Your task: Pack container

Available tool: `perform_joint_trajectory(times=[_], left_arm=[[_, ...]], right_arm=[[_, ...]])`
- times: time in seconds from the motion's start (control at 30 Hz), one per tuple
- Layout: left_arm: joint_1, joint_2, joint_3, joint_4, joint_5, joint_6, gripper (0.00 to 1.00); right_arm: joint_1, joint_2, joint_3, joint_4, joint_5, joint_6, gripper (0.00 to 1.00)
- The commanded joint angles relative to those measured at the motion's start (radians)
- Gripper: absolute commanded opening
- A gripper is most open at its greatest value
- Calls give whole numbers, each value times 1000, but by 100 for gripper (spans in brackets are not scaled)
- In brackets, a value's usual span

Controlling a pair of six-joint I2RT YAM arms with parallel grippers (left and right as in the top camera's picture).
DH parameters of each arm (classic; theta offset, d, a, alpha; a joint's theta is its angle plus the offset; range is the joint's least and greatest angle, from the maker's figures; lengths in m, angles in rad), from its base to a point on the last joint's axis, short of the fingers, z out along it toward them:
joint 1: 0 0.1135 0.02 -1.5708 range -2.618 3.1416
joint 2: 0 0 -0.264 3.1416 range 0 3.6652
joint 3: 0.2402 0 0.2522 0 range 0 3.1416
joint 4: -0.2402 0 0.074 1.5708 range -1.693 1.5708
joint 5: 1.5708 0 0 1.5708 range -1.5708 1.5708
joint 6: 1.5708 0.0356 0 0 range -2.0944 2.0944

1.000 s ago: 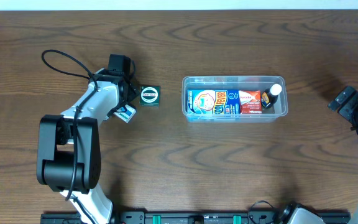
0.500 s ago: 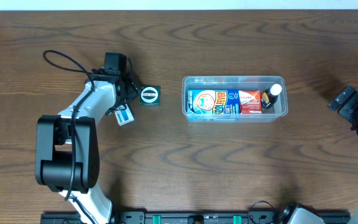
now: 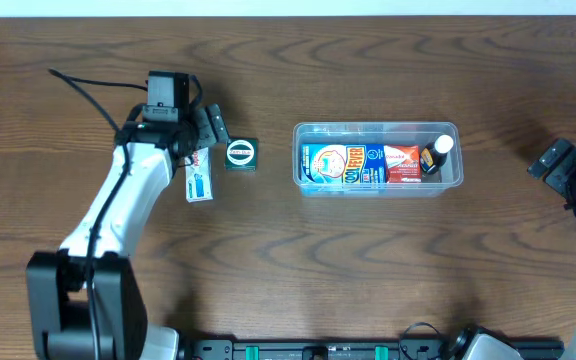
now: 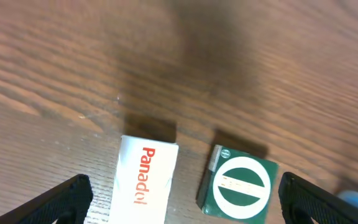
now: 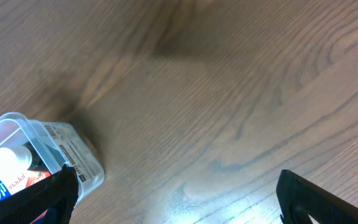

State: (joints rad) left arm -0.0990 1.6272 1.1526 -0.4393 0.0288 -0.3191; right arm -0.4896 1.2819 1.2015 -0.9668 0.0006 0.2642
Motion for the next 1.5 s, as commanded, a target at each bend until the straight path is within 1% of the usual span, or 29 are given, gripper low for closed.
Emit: perform_joint_trajectory(times=[0.0, 0.13, 0.2, 0.3, 0.53, 0.83, 0.97, 1.03, 1.07, 1.47], left_arm=[[-37, -10, 15, -14, 29, 89, 96], [-97, 21, 14, -18, 28, 163, 96], [-124, 40, 14, -8, 28, 166, 97], [-154, 81, 14, 13, 28, 166, 100], [-162, 192, 14, 23, 28, 165, 100], [-163, 241, 14, 52, 28, 166, 100], [-163, 245, 14, 69, 28, 165, 97], [-163, 245, 14, 79, 28, 165, 91], [-163, 245, 14, 82, 28, 166, 89], [-163, 265, 14, 84, 28, 165, 89]], right_arm=[[-8, 1, 14, 2, 10, 16, 99], [-8, 1, 14, 2, 10, 16, 99], [-8, 1, 14, 2, 10, 16, 99], [-8, 1, 14, 2, 10, 16, 99], [-8, 1, 14, 2, 10, 16, 99], [-8, 1, 14, 2, 10, 16, 99], [-8, 1, 14, 2, 10, 16, 99], [-8, 1, 14, 2, 10, 16, 99], [-8, 1, 14, 2, 10, 16, 99], [-8, 1, 14, 2, 10, 16, 99]])
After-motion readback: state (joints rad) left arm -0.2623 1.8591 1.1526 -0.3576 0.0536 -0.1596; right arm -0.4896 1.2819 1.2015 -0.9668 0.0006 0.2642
